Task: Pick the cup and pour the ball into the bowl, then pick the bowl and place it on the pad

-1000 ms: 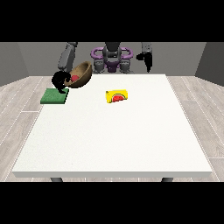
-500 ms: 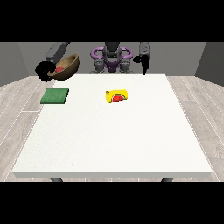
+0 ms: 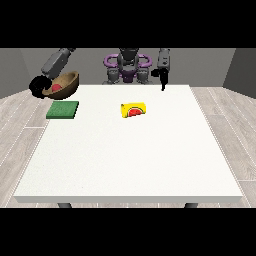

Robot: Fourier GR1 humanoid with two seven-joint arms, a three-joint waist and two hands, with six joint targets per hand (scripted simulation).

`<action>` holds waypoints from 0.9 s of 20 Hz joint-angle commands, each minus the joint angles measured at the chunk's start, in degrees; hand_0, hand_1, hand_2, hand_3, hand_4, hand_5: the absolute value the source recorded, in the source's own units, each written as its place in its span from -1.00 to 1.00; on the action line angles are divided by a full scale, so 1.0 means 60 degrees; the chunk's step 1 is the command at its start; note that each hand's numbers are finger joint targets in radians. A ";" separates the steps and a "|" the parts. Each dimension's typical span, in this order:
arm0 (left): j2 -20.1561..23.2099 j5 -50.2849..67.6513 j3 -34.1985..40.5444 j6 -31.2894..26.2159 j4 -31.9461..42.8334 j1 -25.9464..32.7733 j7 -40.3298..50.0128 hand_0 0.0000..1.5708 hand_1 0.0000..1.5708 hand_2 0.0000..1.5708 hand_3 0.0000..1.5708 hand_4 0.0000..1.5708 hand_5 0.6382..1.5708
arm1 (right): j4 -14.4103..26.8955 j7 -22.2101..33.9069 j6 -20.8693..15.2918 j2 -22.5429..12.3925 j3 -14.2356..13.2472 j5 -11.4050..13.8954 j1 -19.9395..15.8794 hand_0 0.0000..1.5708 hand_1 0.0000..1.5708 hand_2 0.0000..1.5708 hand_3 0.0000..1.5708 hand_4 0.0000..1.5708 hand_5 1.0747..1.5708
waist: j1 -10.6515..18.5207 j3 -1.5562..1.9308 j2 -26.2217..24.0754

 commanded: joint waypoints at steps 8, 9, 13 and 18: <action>0.0156 -0.0088 0.0054 -0.0114 -0.0230 0.0573 -0.1222 -1.00 -1.00 -1.00 -1.00 0.49 0.56 | 0.0666 -0.1234 -0.0732 -0.1752 -0.0197 0.0606 0.0278 0.78 0.78 1.00 0.02 -1.00 0.99 | 0.0291 -0.0001 0.0746; -0.0023 -0.0058 -0.0163 -0.0239 -0.0276 0.0505 -0.0115 -1.00 -1.00 -1.00 -1.00 0.49 0.57 | 0.0633 -0.1012 -0.1572 -0.1183 0.0259 0.1023 0.0335 0.74 0.74 1.00 0.07 -1.00 1.00 | 0.0353 -0.0006 -0.0106; -0.0140 0.0014 -0.0506 0.0629 0.0530 0.0249 -0.0690 -1.00 -1.00 -1.00 -1.00 0.49 0.58 | 0.0451 -0.0845 -0.1017 -0.1385 0.0431 0.1009 -0.0312 0.54 0.54 0.56 0.66 -1.00 0.99 | 0.0004 -0.0006 0.0180; -0.0149 0.0614 -0.2334 0.2016 0.1424 0.0879 -0.1586 -1.00 -1.00 -1.00 -1.00 0.54 0.52 | 0.0122 -0.0618 -0.0550 -0.0619 0.0871 0.1012 -0.0623 0.08 0.08 0.00 -0.11 -0.17 0.63 | -0.0331 -0.0013 -0.0165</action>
